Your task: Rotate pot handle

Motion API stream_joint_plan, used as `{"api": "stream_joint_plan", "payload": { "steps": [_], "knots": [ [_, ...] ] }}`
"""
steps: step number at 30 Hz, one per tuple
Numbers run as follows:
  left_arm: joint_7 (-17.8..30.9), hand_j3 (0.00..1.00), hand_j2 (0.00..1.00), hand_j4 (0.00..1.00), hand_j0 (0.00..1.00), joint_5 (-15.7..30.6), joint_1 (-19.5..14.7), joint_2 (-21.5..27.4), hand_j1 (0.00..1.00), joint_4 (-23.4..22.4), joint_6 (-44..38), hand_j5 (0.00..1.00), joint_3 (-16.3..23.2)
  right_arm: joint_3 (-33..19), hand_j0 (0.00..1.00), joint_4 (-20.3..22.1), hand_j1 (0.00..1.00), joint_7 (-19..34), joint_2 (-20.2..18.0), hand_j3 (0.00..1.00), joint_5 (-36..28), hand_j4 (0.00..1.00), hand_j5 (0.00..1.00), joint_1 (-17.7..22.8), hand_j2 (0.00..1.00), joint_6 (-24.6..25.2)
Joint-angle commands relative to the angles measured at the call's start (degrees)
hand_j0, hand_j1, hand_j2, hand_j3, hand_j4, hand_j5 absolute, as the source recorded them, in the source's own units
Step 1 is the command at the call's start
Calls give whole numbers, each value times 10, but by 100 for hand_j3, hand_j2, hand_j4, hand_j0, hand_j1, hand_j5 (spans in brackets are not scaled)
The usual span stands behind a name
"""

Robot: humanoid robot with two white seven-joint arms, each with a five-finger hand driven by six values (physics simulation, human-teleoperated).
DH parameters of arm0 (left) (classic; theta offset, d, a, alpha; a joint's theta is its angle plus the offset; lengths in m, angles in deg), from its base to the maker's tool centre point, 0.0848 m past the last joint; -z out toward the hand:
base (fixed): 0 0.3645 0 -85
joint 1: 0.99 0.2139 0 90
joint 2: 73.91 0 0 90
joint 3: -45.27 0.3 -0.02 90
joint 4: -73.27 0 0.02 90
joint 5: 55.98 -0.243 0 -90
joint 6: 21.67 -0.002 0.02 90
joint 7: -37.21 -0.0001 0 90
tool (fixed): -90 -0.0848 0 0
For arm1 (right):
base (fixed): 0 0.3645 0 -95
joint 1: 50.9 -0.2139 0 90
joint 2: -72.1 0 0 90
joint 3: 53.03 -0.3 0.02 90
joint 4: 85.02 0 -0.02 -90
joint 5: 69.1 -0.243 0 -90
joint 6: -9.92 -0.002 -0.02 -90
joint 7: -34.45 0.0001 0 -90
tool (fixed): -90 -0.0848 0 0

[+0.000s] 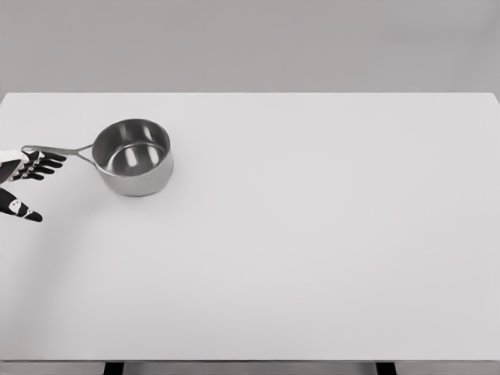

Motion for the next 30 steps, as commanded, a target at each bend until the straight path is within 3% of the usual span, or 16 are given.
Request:
{"api": "stream_joint_plan", "payload": {
  "steps": [1,10,13,16,22,24,28,30],
  "knots": [
    [0,100,100,100,100,-3,0,-3,100,-5,0,100,0,0,100,0,100,0,0,100,0,100,100,0,100,0],
    [0,100,100,100,100,-4,6,2,100,5,5,100,1,0,100,0,100,0,0,100,0,100,100,0,100,1],
    [0,100,100,100,100,-3,19,10,100,61,12,100,1,1,100,0,100,0,0,100,0,100,100,0,100,0],
    [0,100,100,100,100,1,36,57,100,116,56,100,-1,1,100,-1,100,0,0,100,0,100,100,0,100,0],
    [0,100,100,100,100,4,84,96,100,162,122,100,-1,1,100,0,100,0,0,100,0,100,100,0,100,0],
    [0,100,100,100,100,2,85,96,100,175,201,100,-1,0,100,0,100,-1,0,100,0,100,100,0,100,1],
    [0,100,100,100,100,1,86,88,100,179,456,100,-2,1,100,0,100,-1,0,100,0,100,100,0,100,1],
    [0,100,100,100,100,0,86,87,100,179,468,100,-8,1,100,0,100,-1,0,100,0,100,100,0,100,0]
  ]
}}
